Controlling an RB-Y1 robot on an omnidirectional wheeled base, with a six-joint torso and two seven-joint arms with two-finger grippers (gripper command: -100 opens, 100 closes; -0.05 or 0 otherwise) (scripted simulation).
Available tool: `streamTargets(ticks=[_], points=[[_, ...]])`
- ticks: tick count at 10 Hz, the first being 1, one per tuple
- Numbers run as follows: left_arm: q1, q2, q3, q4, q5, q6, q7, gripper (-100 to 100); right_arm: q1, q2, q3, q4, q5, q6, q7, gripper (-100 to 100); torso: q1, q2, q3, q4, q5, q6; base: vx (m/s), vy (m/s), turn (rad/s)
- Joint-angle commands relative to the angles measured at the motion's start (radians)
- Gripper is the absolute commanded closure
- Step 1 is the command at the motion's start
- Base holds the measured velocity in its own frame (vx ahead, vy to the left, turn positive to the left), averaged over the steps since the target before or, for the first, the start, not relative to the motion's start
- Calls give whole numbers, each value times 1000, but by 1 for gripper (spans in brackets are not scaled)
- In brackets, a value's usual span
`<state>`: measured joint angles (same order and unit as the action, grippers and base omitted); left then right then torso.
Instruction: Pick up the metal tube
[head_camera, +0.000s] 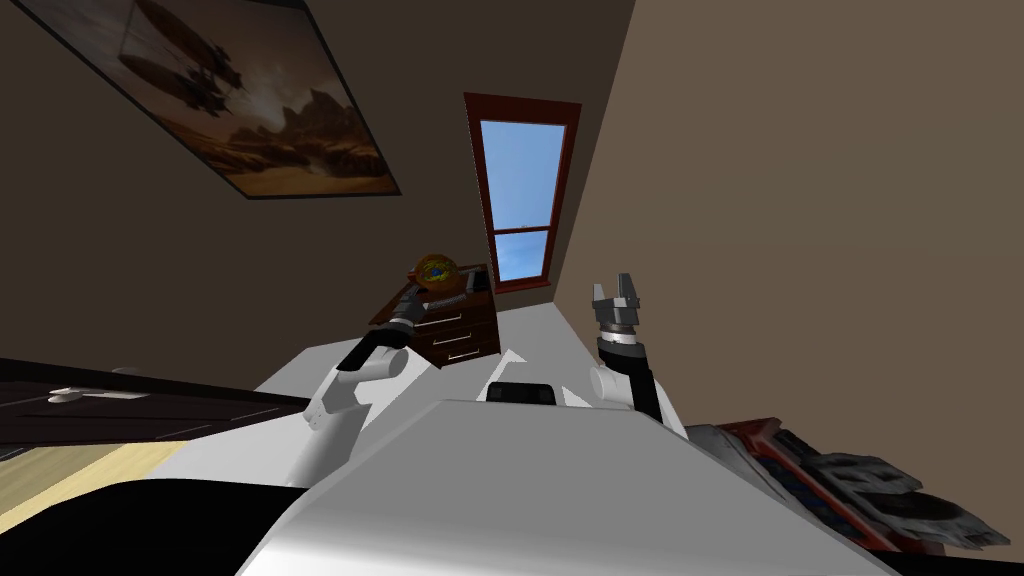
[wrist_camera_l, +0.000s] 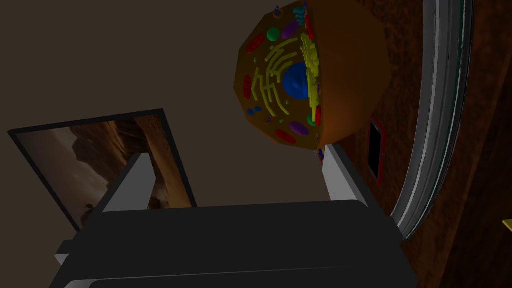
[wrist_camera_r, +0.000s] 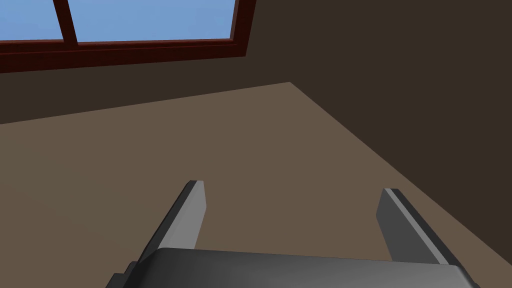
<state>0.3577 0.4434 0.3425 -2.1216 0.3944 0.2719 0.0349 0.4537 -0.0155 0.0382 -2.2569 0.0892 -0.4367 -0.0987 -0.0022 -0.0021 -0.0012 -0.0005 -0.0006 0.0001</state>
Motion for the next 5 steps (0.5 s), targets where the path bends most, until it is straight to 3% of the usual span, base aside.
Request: streamTargets(ticks=[1,3,4,5], points=[[-4,26,20,17,24,50,10,-100,0,0,0,0,0,0,0,0,0,0,0,0,0,0,38,-57,-6],[-4,26,20,17,24,84,10,-100,0,0,0,0,0,0,0,0,0,0,0,0,0,0,23,-29,0],[-8,49,38,32,45,125,18,-100,0,0,0,0,0,0,0,0,1,0,0,0,0,0,31,-29,-16],[-8,49,38,32,45,150,18,-100,0,0,0,0,0,0,0,0,1,0,0,0,0,0,30,-30,-3]])
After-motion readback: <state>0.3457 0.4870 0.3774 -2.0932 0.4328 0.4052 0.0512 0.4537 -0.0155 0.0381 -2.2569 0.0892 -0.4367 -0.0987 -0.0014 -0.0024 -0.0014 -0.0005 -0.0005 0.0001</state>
